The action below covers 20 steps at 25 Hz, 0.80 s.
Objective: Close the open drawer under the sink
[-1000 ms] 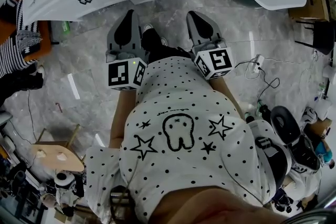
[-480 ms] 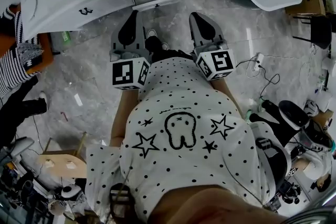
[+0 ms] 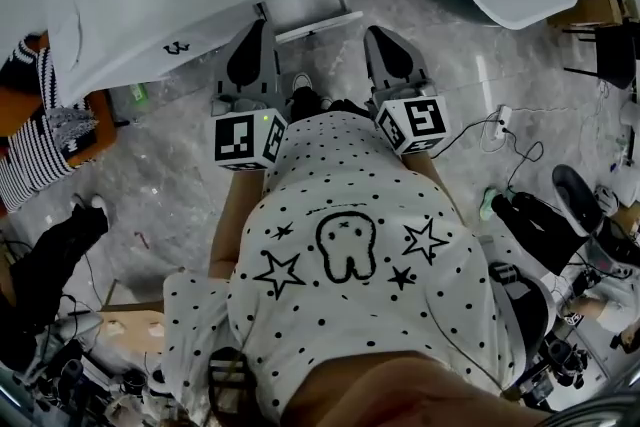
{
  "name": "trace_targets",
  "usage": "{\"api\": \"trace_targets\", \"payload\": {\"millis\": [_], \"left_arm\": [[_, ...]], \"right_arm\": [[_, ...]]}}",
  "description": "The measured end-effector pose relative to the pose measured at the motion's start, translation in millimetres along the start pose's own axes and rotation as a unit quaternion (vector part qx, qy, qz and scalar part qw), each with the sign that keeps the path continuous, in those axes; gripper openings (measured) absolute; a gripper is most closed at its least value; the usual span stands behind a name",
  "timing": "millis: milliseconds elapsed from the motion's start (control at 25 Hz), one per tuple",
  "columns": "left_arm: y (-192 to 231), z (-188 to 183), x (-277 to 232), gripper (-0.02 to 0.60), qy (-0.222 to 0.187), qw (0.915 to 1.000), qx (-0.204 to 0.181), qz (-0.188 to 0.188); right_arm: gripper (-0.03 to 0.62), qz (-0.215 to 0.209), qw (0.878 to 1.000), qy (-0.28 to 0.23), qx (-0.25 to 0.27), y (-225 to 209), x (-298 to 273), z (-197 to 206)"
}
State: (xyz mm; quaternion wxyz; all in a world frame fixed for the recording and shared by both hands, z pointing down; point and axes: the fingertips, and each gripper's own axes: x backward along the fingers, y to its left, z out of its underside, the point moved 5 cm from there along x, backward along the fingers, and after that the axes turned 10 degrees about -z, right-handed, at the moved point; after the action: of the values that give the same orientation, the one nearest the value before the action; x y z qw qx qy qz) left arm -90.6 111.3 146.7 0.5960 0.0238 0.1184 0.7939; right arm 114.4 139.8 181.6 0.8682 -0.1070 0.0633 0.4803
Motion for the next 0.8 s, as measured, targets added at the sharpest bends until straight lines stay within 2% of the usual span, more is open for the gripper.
{"api": "trace_targets", "payload": {"millis": [200,600,800], "left_arm": [[9.6,7.4,-7.9,0.006,0.006,0.9999,0.003,0.011],[27.3,21.7,-26.3,0.006,0.017,0.9991,0.022,-0.030],[15.7,21.7,-49.1,0.006,0.026,0.9985,0.027,-0.040]], "right_arm": [[0.015,0.010,1.000,0.007,-0.009,-2.4,-16.6,6.1],[0.015,-0.005,1.000,0.015,-0.008,-17.4,-44.0,9.7],[0.015,-0.008,1.000,0.024,-0.017,-43.4,-47.4,6.6]]}}
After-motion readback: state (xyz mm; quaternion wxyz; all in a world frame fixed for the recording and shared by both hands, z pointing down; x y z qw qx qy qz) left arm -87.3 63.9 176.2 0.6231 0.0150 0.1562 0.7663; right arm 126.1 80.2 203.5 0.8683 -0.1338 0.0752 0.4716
